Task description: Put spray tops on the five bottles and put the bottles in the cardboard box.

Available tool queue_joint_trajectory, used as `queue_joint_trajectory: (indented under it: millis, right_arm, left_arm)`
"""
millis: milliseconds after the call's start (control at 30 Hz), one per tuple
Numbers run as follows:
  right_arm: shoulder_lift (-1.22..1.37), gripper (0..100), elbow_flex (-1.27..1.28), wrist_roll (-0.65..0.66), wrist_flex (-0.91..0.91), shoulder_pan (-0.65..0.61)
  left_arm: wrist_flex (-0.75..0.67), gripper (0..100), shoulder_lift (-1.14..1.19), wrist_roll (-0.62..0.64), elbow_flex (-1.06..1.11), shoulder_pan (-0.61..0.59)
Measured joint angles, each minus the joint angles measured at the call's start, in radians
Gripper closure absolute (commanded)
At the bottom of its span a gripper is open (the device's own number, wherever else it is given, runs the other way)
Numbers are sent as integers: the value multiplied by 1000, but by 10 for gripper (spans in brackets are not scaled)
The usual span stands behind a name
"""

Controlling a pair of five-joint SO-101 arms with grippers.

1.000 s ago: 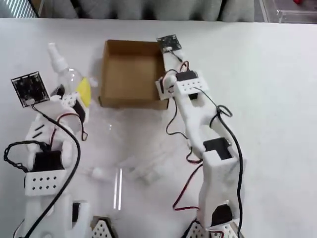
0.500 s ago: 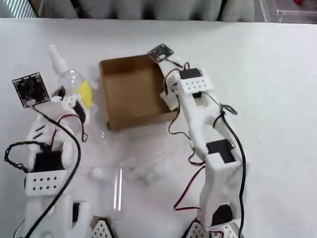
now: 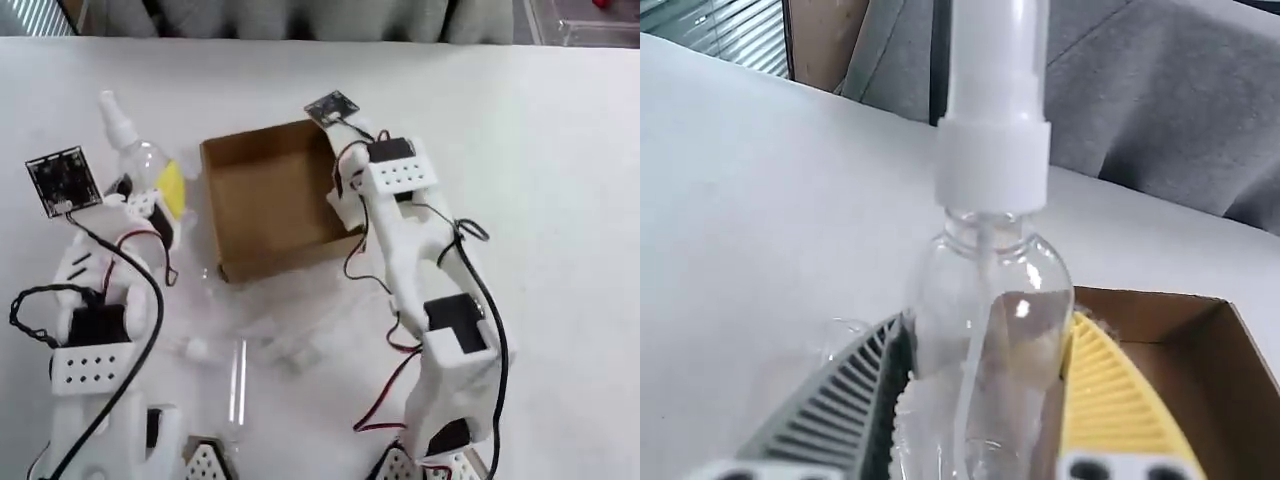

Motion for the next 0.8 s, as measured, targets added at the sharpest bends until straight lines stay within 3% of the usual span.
queue_joint_trajectory:
  millis: [267,800]
  right_arm:
    - [-8,772,2,-5,0,-3]
    - [-109,841,2,-8,81,-2]
  left_arm:
    - [0,979,0,0,0,0]
    - [0,979,0,0,0,0]
